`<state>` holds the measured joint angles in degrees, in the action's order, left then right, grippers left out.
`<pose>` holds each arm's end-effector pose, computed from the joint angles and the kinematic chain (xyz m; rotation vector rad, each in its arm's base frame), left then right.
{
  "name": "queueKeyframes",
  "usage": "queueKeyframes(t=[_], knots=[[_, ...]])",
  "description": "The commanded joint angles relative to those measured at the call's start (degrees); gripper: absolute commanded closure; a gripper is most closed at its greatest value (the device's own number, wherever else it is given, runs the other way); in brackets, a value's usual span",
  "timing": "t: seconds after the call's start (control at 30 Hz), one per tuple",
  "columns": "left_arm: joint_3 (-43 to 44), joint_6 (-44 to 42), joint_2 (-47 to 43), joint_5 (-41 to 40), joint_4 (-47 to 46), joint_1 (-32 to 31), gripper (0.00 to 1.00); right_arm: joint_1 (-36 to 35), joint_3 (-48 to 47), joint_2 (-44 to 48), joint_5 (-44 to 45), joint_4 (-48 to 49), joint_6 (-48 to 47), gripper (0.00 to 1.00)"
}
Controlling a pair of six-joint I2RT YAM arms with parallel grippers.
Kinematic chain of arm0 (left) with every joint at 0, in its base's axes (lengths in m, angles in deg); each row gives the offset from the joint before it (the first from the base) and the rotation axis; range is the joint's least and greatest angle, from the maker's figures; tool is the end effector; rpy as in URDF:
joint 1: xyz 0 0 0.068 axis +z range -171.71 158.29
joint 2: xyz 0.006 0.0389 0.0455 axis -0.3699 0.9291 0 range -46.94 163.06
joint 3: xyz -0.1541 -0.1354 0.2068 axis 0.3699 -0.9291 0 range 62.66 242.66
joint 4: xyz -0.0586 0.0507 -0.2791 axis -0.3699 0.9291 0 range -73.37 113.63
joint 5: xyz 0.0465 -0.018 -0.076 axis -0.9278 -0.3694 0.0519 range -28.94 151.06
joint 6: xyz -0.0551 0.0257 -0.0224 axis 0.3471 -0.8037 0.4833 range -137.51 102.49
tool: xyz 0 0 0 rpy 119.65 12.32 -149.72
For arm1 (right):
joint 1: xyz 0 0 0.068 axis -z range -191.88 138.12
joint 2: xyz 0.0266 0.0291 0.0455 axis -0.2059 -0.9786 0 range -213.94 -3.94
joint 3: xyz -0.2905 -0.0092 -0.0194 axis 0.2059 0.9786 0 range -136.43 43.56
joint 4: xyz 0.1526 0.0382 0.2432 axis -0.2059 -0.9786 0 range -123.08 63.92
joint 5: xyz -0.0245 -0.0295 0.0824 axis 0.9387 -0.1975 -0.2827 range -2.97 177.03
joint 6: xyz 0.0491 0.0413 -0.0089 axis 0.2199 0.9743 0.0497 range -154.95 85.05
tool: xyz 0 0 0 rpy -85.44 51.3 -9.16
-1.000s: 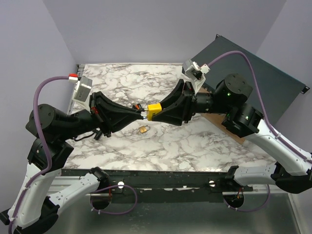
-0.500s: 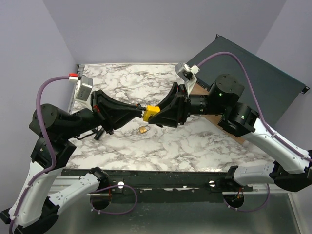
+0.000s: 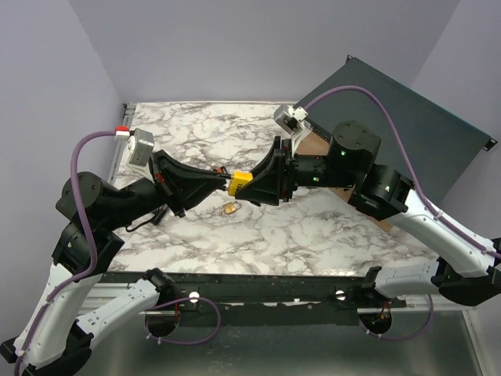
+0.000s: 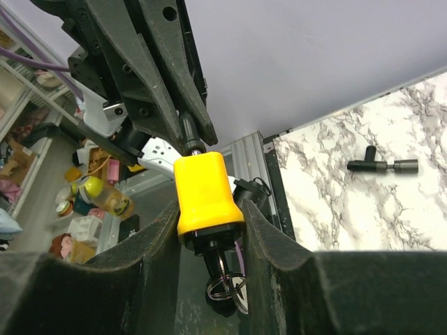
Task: Lock with the key
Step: Lock the lock.
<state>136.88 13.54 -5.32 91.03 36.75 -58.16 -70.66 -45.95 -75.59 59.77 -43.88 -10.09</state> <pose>0.0836 -0.0933 0.5256 0.5474 1.4157 -1.3168 0.1321 0.2627 0.5237 -0.9097 1.5379 1.4728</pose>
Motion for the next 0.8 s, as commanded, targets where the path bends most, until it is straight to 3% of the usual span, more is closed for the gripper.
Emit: queueKeyframes(t=[0.0,0.77], knots=[[-2.2,-1.0,1.2,0.7,10.2,-2.0,1.0,-0.7,-4.9,-2.1,6.4,5.6,-2.2,0.99],[0.5,-2.5,5.2,-10.7,16.6,-13.3,1.0,-1.5,-13.4,-9.7,16.7,-6.0,-6.2,0.99]])
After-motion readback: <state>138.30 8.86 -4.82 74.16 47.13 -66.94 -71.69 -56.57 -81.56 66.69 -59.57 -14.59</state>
